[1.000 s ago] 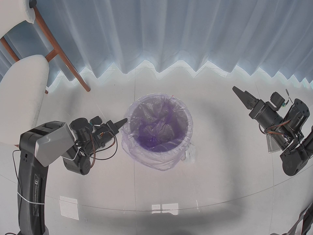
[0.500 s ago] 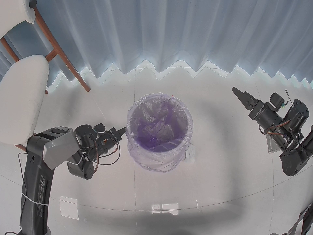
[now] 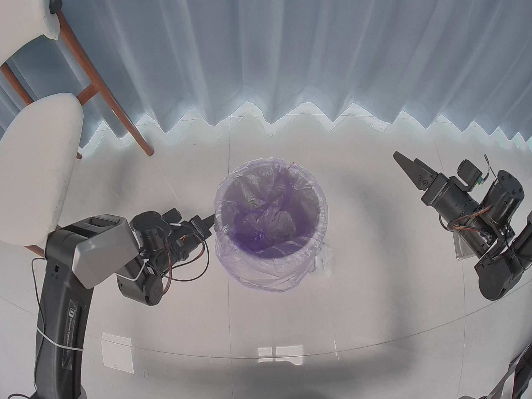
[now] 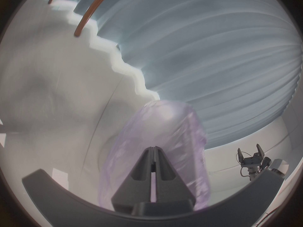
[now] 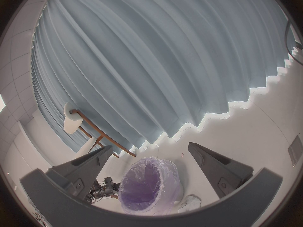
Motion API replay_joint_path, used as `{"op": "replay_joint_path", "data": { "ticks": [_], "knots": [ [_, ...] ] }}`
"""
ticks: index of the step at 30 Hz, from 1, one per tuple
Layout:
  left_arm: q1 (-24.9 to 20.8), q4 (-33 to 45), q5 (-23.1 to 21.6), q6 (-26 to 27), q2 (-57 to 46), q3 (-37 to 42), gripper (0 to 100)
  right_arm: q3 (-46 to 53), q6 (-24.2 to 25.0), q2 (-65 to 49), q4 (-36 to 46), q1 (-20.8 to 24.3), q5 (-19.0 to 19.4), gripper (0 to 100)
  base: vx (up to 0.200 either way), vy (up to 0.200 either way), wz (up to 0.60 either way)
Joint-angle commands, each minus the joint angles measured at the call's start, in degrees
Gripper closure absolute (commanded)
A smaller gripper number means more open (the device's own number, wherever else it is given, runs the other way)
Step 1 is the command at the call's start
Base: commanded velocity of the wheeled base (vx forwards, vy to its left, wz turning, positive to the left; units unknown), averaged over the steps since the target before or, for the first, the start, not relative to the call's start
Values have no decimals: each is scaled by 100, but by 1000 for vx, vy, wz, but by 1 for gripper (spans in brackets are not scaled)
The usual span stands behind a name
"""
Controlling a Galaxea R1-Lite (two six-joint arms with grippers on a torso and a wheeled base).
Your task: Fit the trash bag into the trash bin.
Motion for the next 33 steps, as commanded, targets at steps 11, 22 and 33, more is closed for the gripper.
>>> {"op": "replay_joint_path", "data": {
  "ticks": [11,22,33],
  "knots": [
    [-311,47,-545,918,-5406,3877,100,272,-289,70,18,115,1,0,0,0,0],
    [-38,407,-1591,1164,-7023,4545,100,632,-412,412,132,203,-51,0,0,0,0],
    [278,372,-1600,1147,-7040,4184,100,-45,-983,2065,1082,475,-1466,0,0,0,0]
  ]
}}
